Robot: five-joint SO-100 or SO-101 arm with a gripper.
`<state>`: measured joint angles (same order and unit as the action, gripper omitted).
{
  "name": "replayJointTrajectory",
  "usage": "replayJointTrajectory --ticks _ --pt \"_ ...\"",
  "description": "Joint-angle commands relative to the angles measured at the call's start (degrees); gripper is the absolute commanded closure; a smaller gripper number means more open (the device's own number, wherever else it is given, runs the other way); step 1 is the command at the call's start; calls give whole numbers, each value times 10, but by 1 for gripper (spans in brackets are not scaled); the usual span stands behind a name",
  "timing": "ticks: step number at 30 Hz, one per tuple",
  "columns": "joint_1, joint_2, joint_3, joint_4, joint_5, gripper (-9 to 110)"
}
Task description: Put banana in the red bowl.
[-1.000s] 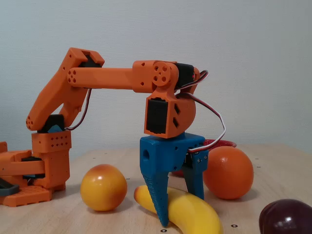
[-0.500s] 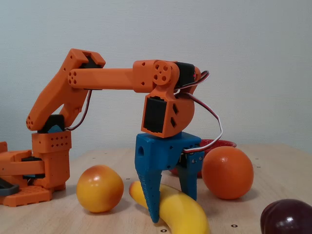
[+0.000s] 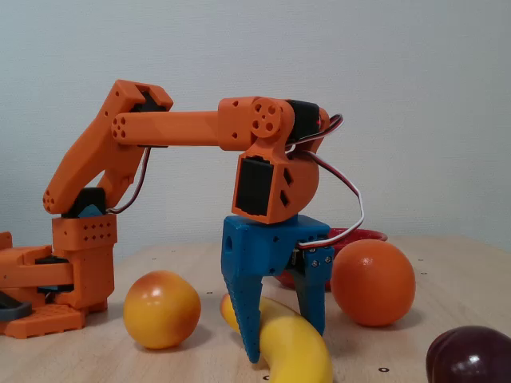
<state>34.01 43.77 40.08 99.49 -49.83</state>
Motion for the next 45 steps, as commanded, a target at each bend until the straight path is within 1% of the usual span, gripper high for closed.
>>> replayJointTrajectory --ticks 1,8,18,36,45 --pt "-13 83 -70 5 28 102" --pt "-26 109 -70 7 72 102" --pt "-33 156 -70 25 100 102" --pt "-42 288 -67 47 105 102" --pt "-49 311 -50 65 112 102"
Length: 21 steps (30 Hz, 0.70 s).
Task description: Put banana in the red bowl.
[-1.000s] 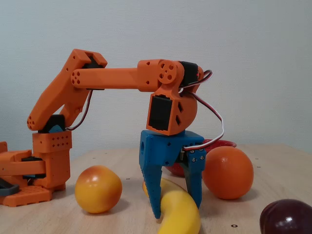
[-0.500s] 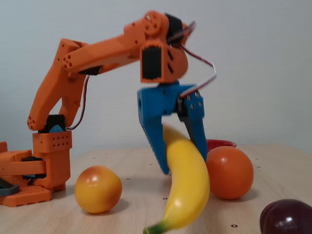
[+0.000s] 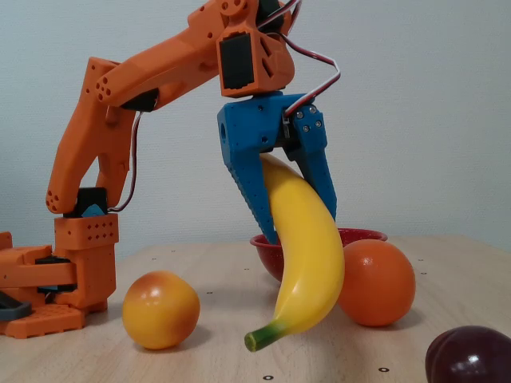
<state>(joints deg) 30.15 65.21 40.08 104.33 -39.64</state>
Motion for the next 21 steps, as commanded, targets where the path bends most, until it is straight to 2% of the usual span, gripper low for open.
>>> replayJointTrajectory --ticks 1,9,21 --pt "-12 101 -50 18 10 102" --pt "-46 156 -49 22 11 102" --pt "-156 278 -20 29 23 102"
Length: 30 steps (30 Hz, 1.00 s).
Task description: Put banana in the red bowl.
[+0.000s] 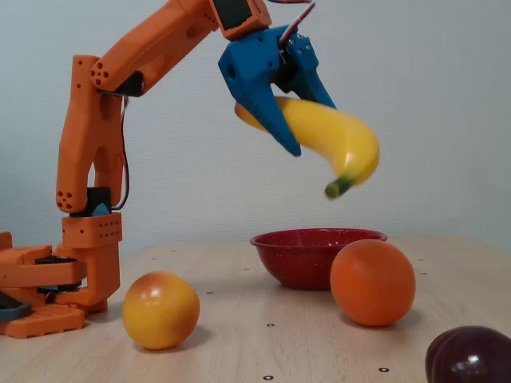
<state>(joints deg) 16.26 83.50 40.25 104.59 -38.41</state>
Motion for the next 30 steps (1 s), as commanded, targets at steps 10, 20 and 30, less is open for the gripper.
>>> replayJointTrajectory --ticks 10,20,30 --pt "-176 178 39 26 41 102" --pt "-316 218 122 25 71 102" --pt "-387 142 116 -22 90 102"
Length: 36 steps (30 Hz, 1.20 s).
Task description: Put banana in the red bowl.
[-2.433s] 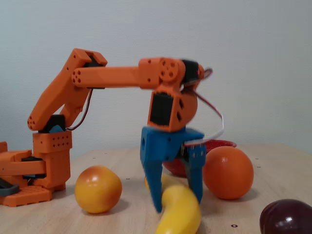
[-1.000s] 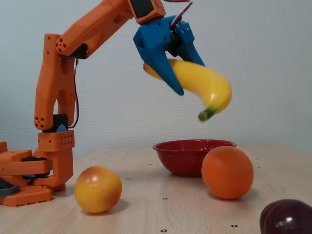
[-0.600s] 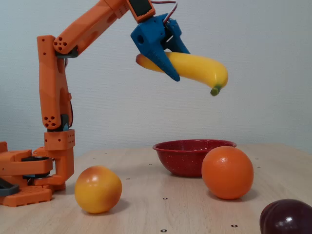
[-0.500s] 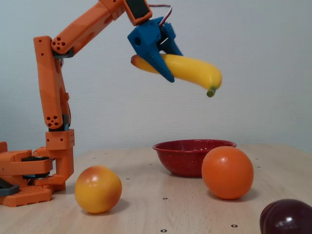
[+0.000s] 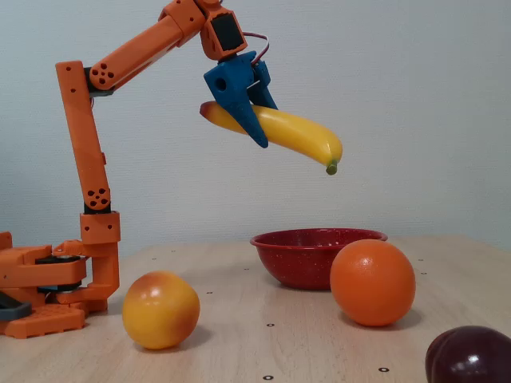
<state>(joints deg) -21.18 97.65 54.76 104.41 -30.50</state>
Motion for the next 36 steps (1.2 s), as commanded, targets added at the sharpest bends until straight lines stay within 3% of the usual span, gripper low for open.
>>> replayJointTrajectory --ticks 1,16,36 --pt "-15 -12 -35 -25 11 102" --pt "-40 -230 -208 -46 20 102" --pt "-85 -338 -256 -23 62 102"
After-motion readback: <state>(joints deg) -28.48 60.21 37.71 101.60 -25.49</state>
